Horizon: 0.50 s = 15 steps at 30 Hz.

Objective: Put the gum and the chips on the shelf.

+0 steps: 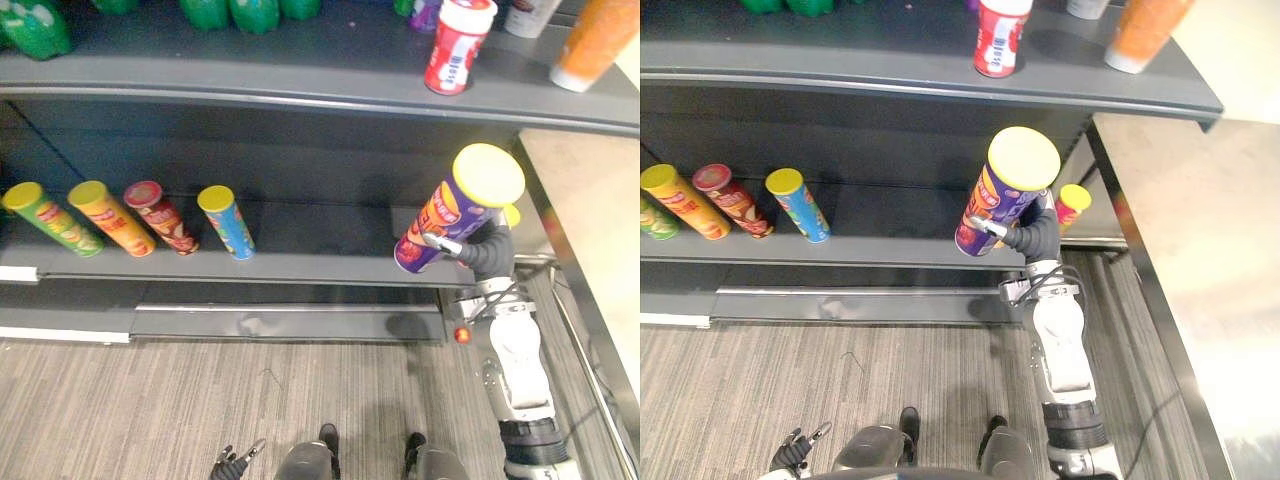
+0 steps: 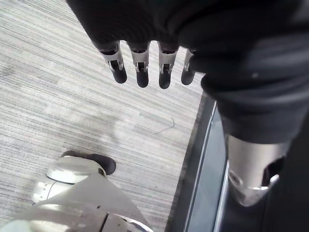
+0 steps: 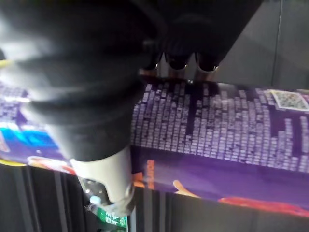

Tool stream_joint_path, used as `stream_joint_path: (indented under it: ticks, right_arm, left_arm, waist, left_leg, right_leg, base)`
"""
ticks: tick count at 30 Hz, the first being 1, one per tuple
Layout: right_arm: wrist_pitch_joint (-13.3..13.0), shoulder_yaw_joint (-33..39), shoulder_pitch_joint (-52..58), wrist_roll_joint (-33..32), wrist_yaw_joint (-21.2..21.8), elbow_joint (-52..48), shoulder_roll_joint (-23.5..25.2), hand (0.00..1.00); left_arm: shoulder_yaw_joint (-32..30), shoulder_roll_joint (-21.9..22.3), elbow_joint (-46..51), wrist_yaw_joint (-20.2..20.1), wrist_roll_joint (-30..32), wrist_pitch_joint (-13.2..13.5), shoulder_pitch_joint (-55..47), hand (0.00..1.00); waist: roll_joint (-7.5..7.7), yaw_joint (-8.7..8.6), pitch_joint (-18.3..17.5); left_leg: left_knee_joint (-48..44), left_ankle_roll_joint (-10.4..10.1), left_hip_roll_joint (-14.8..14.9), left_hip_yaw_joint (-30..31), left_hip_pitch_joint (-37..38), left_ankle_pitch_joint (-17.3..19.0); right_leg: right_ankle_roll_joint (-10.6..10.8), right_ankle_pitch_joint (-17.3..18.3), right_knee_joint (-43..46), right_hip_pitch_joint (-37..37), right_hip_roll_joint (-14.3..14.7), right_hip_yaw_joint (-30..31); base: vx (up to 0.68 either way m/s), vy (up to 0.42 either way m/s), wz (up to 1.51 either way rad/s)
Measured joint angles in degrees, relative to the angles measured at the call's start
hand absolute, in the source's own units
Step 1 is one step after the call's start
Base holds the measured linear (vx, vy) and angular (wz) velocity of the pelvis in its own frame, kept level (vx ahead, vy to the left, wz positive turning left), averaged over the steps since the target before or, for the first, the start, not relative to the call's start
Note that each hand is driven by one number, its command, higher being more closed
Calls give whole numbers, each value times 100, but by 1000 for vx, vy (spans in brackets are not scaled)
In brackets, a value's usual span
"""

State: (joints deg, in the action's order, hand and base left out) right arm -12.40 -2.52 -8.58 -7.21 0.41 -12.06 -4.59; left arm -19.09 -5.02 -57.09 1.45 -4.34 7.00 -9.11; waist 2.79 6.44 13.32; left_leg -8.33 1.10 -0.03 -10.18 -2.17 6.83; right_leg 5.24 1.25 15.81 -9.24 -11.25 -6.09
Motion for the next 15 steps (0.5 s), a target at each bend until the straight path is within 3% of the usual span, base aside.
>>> stream_joint_path:
  ticks: [3, 6, 8, 15]
  right_arm:
    - [2, -138, 144, -4, 21, -64, 124, 100]
    - [1, -177, 275, -10, 43, -85, 123, 100]
    - [1, -239, 468, -20, 99, -88, 121, 100]
    - [-1, -588, 910, -23, 204, -64, 107, 100]
  left_arm:
    - [-179, 113, -43, -1, -168, -5, -23, 0]
    - [-240, 156, -144, -24, -170, -5, -14, 0]
    - [-350, 174, -205, -46, -159, -6, -16, 0]
    - [-382, 165, -221, -34, 85, -6, -10, 0]
  waist:
    - [6, 3, -1]
    - [21, -12, -20]
    - [29, -108, -48]
    - [39, -177, -224]
  left_leg:
    - [-43, -281, 170, -40, 121, 145]
    - [32, -378, 324, -78, 253, 205]
    - [164, -431, 447, -111, 357, 194]
    - [674, -540, 516, 55, 450, -101]
  right_leg:
    - [54, -62, -632, 396, 201, -39]
    - [54, -62, -936, 609, 373, -46]
    - [52, -61, -1175, 781, 516, -55]
    - [-15, -106, -1577, 969, 643, -352]
  base:
    - [133, -125, 3]
    - [84, -147, -18]
    - [57, -147, -11]
    - [15, -86, 17]
